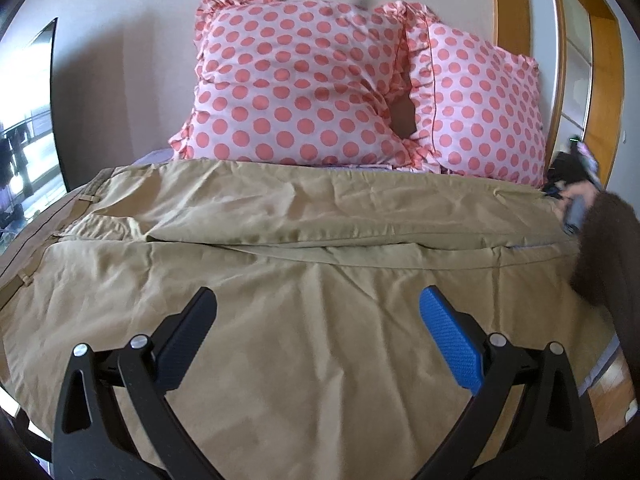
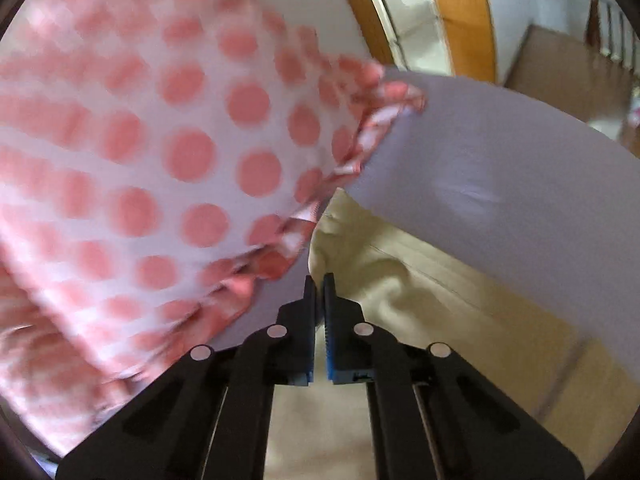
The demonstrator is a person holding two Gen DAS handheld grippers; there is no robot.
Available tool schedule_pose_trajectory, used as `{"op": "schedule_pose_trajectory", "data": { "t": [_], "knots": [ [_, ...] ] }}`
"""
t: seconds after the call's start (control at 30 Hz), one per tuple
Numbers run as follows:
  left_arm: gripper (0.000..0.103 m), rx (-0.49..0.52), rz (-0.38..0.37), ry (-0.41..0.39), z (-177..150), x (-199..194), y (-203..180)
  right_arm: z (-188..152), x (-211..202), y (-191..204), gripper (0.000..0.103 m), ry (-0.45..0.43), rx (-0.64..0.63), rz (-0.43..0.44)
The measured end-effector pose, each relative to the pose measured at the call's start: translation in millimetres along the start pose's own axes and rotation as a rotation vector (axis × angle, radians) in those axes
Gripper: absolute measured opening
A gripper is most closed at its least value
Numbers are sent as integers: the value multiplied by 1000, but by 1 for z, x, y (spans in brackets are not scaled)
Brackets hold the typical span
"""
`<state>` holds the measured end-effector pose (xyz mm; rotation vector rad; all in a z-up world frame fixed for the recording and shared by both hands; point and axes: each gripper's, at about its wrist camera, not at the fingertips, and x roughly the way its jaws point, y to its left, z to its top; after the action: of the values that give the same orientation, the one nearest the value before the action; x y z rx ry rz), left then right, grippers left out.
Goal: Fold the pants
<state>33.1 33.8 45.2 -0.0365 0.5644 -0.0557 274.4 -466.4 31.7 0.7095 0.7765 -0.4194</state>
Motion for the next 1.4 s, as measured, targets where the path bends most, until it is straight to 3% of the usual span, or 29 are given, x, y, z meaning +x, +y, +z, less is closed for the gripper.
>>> {"op": "schedule_pose_trajectory", "data": {
  "t": [0.13,0.2,0.3,0.37,0.47,0.63,0.7,0.73,0.77,0.8,0.93,1.07,1.17,1.2,1.23,1.3,1.33,1.4],
  "knots": [
    [101,-45,-11,-31,0,-15,12,-46,-104,-55,4,-77,53,251],
    [101,-80,-30,-48,3,-21,23,-56,-131,-77,4,-73,85,307],
    [101,-119,-98,-64,15,-27,42,-85,-151,-126,4,-12,148,323],
    [101,-148,-156,-75,26,-26,56,-90,-145,-138,7,46,182,318],
    [101,-202,-227,-76,44,-18,81,-96,-137,-150,44,124,231,304],
    [101,-245,-133,-13,69,6,115,-102,-128,-154,48,153,251,289],
    [101,-325,-130,31,80,23,135,-104,-123,-160,47,166,280,289],
    [101,-357,-135,42,83,28,143,-103,-121,-159,41,148,279,285],
    [101,-393,-139,55,88,37,151,-100,-121,-156,32,131,270,277],
    [101,-417,-139,67,94,46,157,-97,-119,-154,3,102,246,282],
    [94,-450,-76,154,113,92,175,-85,-133,-157,2,-5,243,384],
    [89,-508,-12,265,121,142,191,-76,-145,-153,2,-59,208,405],
    [80,-553,19,305,126,174,205,-74,-144,-155,2,-59,208,414],
    [68,-575,34,314,126,184,211,-74,-142,-155,2,-60,207,410],
    [43,-600,40,326,124,192,218,-75,-141,-156,2,-60,207,408],
    [4,-660,12,339,118,200,231,-73,-138,-155,2,-56,221,413],
    [4,-691,-12,323,113,191,236,-72,-138,-154,2,-58,222,416],
    [3,-641,-16,277,113,167,231,-69,-144,-153,2,-79,221,417]
  ]
}}
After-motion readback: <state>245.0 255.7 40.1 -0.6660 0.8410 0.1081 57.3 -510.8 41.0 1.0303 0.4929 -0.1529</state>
